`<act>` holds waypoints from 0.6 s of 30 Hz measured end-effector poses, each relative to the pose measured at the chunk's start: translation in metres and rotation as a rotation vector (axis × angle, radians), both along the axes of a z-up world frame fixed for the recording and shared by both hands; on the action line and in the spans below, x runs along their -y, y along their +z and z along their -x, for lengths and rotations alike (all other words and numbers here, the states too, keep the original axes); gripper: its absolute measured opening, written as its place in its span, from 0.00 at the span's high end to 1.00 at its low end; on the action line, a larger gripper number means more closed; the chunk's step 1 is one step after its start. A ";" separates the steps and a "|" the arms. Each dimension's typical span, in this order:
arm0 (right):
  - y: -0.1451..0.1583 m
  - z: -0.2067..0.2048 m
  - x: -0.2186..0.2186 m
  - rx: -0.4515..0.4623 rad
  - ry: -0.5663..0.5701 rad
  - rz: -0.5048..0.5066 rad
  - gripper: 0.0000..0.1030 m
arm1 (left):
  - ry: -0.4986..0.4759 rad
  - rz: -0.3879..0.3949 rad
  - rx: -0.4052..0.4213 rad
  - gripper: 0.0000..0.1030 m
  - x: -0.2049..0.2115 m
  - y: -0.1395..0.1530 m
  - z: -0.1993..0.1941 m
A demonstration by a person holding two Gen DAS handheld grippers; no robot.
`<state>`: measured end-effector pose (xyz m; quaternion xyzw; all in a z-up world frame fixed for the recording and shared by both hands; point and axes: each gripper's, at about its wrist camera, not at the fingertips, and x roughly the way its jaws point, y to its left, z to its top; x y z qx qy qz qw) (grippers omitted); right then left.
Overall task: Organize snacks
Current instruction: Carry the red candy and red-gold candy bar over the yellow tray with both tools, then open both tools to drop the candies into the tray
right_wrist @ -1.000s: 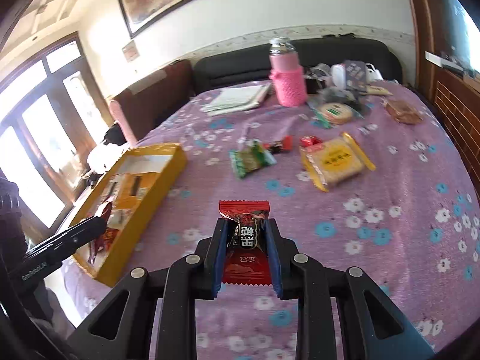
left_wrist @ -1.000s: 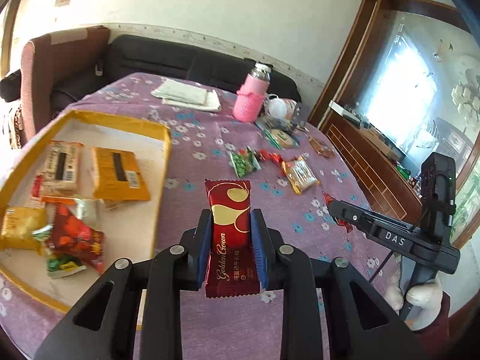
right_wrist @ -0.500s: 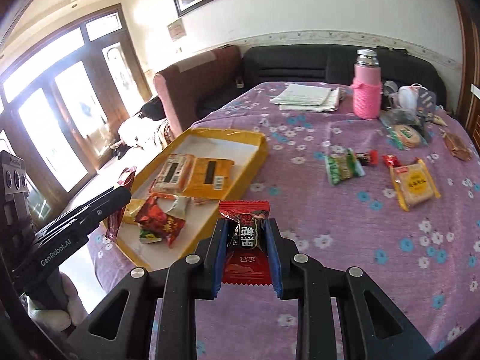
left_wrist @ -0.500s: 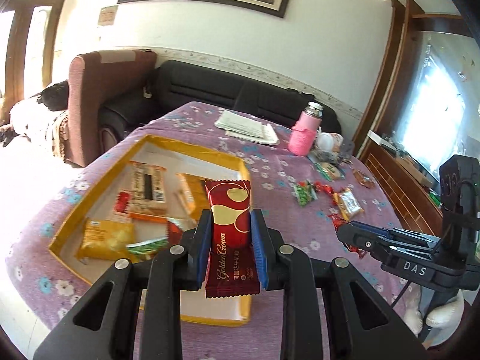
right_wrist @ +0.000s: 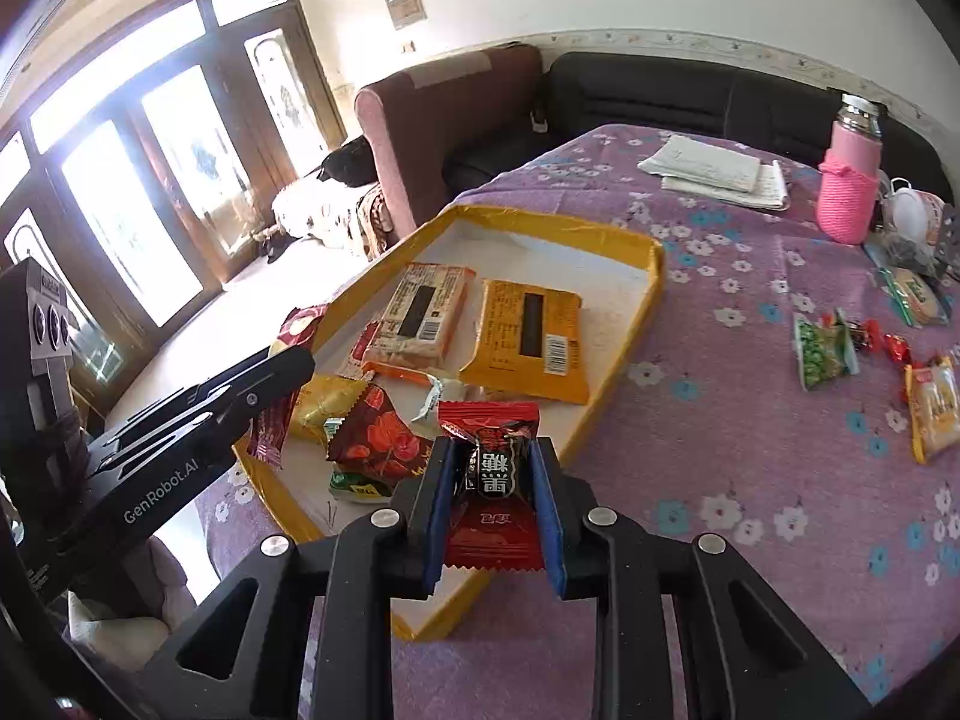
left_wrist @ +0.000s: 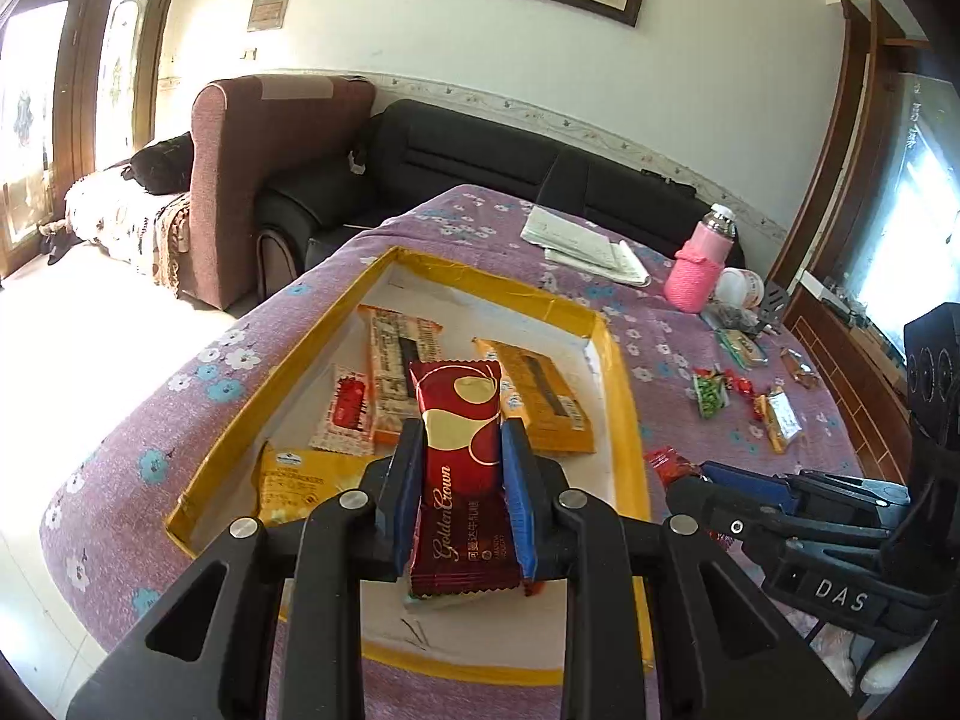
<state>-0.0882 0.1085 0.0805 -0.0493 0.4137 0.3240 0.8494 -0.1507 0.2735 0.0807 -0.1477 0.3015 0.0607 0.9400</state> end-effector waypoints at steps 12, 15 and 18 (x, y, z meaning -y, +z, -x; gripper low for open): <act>-0.027 -0.033 -0.044 -0.043 -0.008 0.051 0.75 | 0.015 0.002 -0.070 0.77 -0.025 -0.014 -0.033; -0.033 -0.041 -0.049 -0.054 -0.019 0.062 0.75 | 0.009 0.003 -0.080 0.77 -0.025 -0.017 -0.039; -0.040 -0.046 -0.052 -0.070 -0.025 0.075 0.75 | 0.002 0.002 -0.088 0.77 -0.023 -0.019 -0.043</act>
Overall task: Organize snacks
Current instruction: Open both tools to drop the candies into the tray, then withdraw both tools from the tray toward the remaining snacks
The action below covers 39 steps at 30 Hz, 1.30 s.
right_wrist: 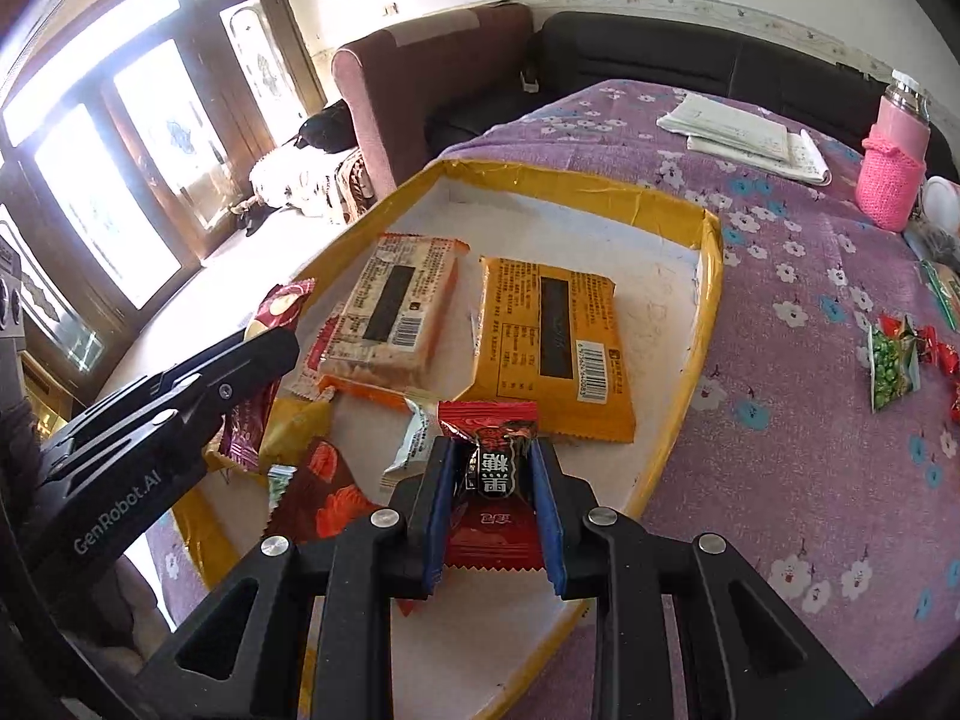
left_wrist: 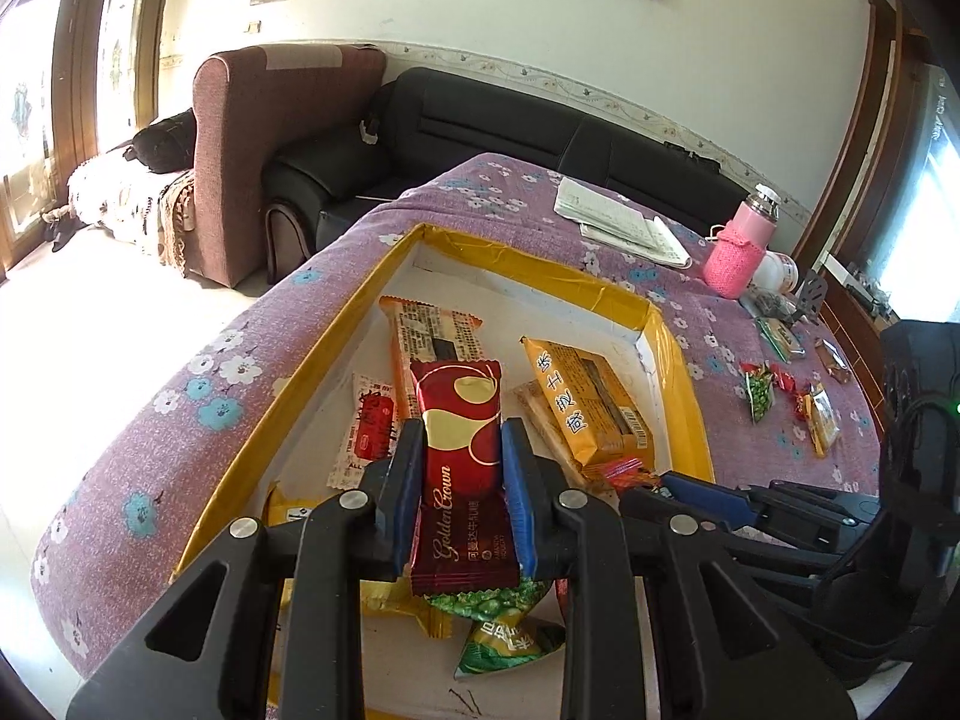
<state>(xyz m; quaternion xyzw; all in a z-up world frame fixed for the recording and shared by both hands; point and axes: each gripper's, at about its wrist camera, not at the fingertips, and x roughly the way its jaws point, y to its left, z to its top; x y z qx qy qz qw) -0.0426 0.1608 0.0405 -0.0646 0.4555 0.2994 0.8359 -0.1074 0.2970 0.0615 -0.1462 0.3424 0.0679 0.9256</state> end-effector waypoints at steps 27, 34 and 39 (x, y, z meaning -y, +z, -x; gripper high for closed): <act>0.004 0.007 0.019 -0.047 -0.050 -0.128 0.59 | 0.084 -0.026 -0.014 0.27 0.012 0.018 0.019; 0.019 0.019 0.057 -0.010 -0.099 -0.185 0.53 | -0.008 0.042 0.045 0.27 0.038 0.040 0.040; 0.022 0.008 0.115 0.009 -0.203 -0.178 0.49 | -0.105 0.083 0.052 0.27 0.069 0.049 0.043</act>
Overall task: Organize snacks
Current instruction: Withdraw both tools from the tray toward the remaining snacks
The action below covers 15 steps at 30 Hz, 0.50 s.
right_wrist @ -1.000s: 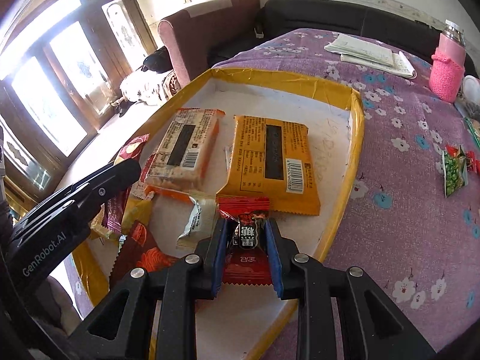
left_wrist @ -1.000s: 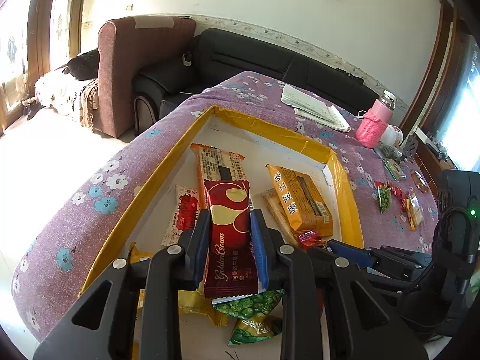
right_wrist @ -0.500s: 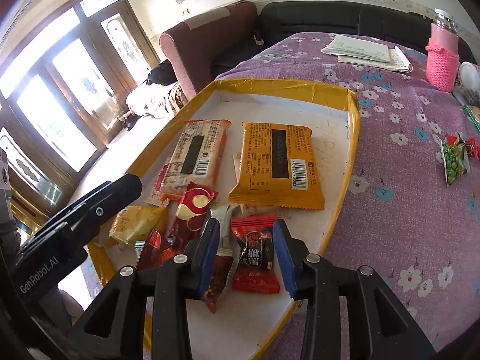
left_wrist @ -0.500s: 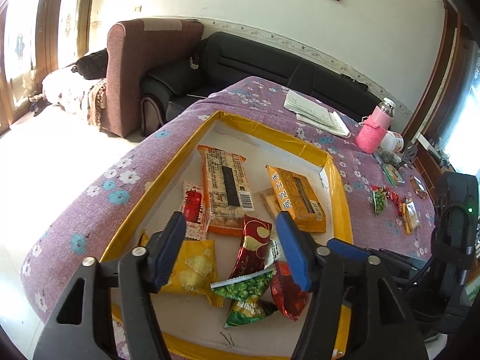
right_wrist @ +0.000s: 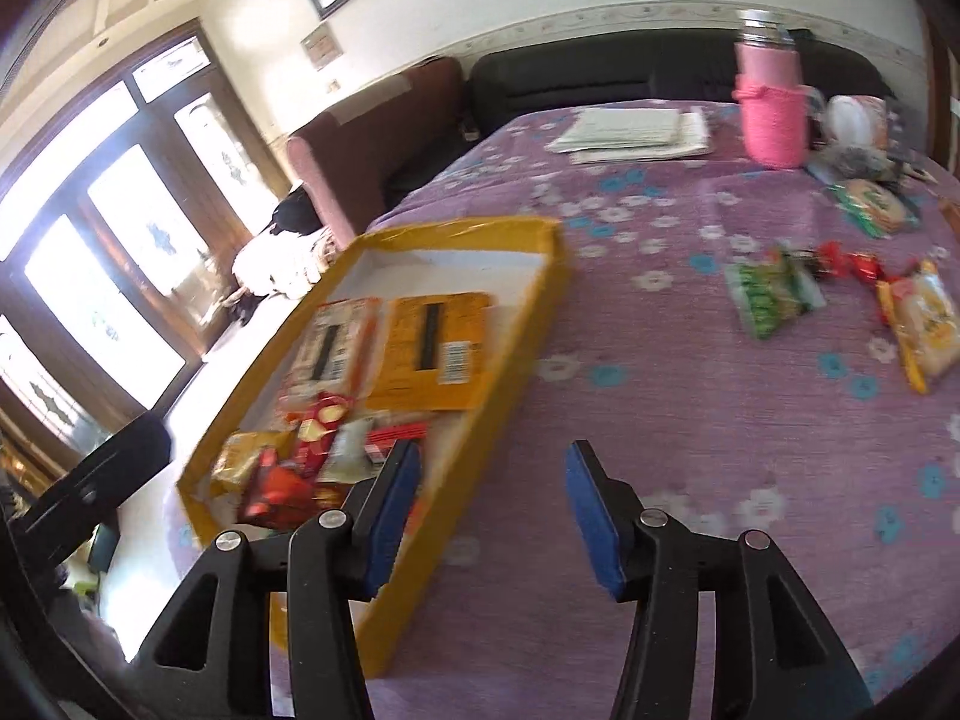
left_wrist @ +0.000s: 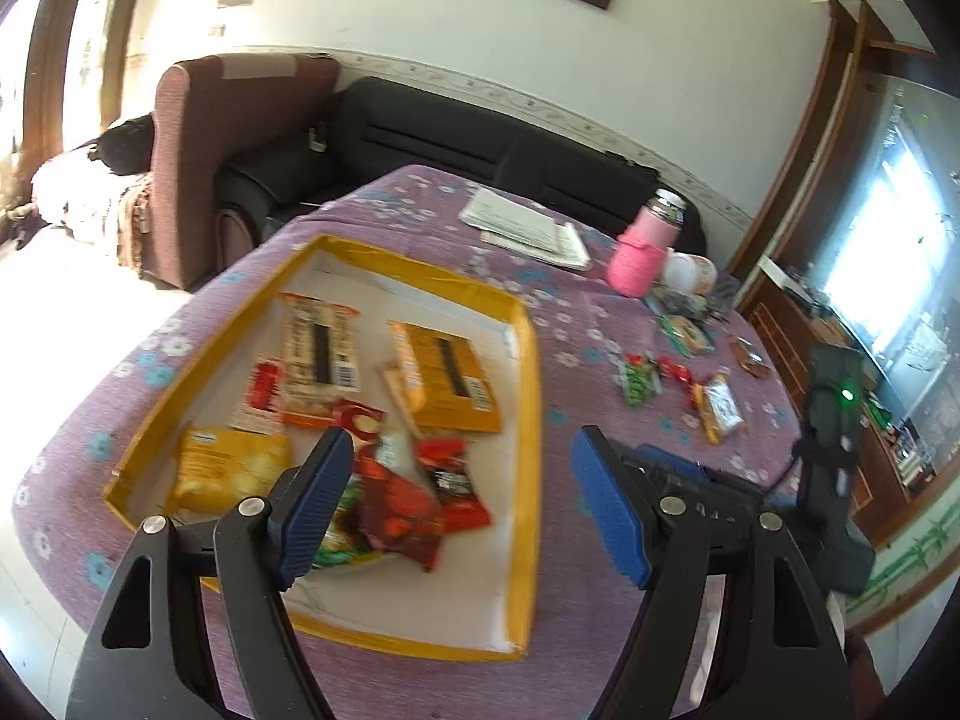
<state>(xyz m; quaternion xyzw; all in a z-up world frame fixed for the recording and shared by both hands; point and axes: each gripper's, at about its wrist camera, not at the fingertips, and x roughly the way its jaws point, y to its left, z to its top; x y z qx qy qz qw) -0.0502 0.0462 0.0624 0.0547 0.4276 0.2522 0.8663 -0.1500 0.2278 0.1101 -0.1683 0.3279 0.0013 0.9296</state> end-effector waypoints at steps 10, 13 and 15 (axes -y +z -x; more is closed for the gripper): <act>0.004 -0.069 0.140 -0.034 -0.292 -0.041 0.47 | -0.115 0.012 -0.013 0.27 0.043 -0.010 -0.019; 0.003 -0.092 0.154 -0.047 -0.312 -0.059 0.47 | -0.123 0.035 -0.017 0.27 0.044 -0.016 -0.025; 0.001 -0.107 0.155 -0.051 -0.314 -0.060 0.47 | -0.123 0.048 -0.016 0.27 0.043 -0.019 -0.028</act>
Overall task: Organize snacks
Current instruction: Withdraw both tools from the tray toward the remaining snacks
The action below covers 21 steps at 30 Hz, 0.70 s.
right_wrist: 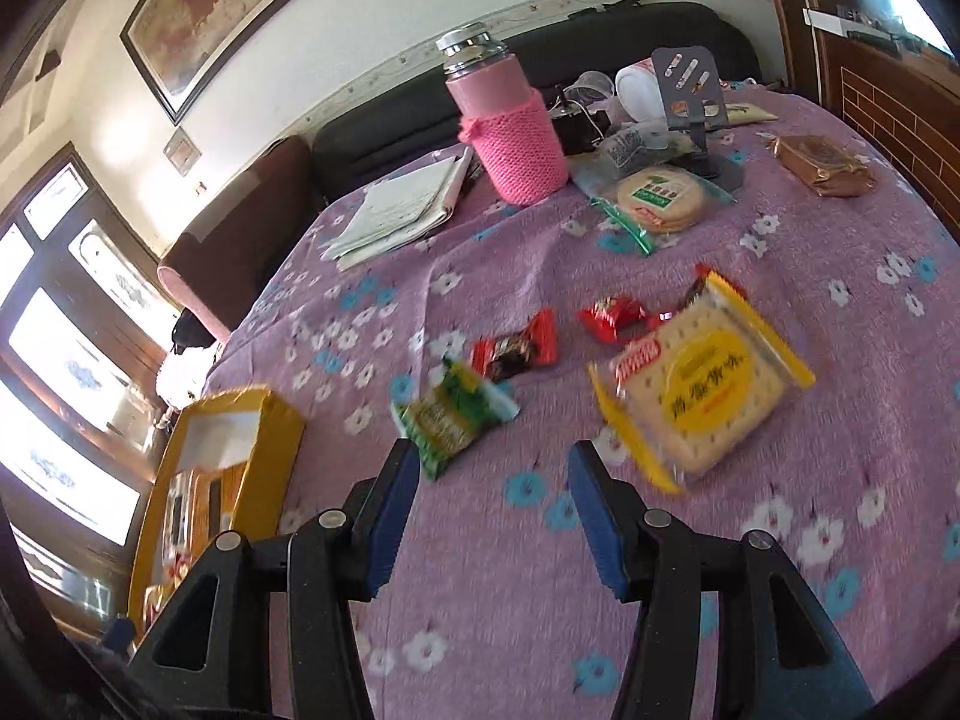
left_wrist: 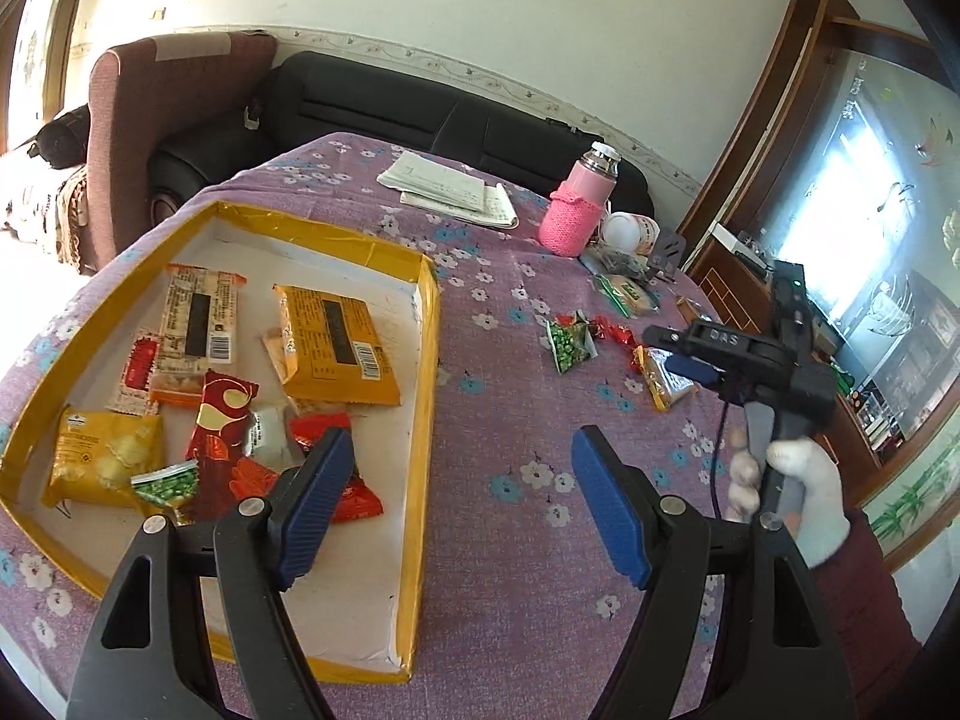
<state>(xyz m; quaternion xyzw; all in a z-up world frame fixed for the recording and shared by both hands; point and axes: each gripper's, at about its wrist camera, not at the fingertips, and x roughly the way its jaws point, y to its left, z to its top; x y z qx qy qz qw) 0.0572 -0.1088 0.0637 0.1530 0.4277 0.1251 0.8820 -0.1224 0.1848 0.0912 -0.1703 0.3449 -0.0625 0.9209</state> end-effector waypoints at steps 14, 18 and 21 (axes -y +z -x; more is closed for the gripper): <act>-0.047 -0.130 -0.041 -0.140 -0.030 0.203 0.68 | -0.045 -0.014 -0.015 0.27 0.007 -0.004 -0.003; -0.050 -0.108 -0.067 -0.162 0.107 0.276 0.76 | -0.043 -0.013 -0.005 0.27 0.004 -0.006 -0.004; -0.048 -0.068 -0.087 -0.185 0.296 0.297 0.76 | -0.039 -0.014 -0.010 0.27 0.003 -0.008 -0.008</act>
